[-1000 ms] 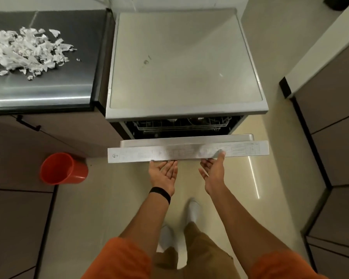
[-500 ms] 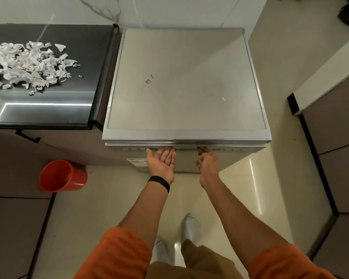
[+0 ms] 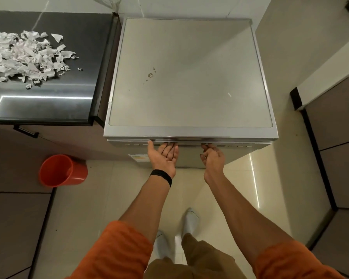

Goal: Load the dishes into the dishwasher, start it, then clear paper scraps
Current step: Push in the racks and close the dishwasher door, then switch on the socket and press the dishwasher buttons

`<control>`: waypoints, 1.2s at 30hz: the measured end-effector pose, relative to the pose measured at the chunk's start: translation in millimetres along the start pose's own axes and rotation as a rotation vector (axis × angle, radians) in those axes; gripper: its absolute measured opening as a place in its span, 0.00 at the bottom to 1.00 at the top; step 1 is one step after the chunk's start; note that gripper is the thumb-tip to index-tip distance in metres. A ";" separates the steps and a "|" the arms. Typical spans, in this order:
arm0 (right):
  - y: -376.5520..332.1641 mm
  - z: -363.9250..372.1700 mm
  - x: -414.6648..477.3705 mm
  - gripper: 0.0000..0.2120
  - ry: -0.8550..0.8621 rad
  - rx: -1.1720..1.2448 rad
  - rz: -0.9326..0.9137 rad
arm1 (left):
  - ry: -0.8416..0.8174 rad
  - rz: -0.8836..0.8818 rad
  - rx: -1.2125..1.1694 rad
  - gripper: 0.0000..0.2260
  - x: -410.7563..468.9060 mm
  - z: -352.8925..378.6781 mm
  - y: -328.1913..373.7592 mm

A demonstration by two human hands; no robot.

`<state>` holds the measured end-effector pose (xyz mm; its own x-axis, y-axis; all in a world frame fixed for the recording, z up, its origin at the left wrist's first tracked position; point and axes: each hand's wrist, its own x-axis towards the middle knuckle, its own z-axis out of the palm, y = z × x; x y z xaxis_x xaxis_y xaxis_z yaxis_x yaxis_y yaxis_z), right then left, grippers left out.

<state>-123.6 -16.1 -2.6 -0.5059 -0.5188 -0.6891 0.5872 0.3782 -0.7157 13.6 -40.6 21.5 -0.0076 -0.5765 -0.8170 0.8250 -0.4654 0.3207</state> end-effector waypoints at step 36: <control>-137.7 229.2 -92.6 0.22 -0.428 -0.926 -1.355 | -0.219 1.452 1.568 0.26 -41.5 106.7 255.2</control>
<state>-12.8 -195.8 185.8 -0.0124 -0.9183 0.3956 -0.7096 -0.2707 -0.6505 164.1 -207.1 188.3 -0.1090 -0.9397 0.3240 -0.7172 0.3001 0.6290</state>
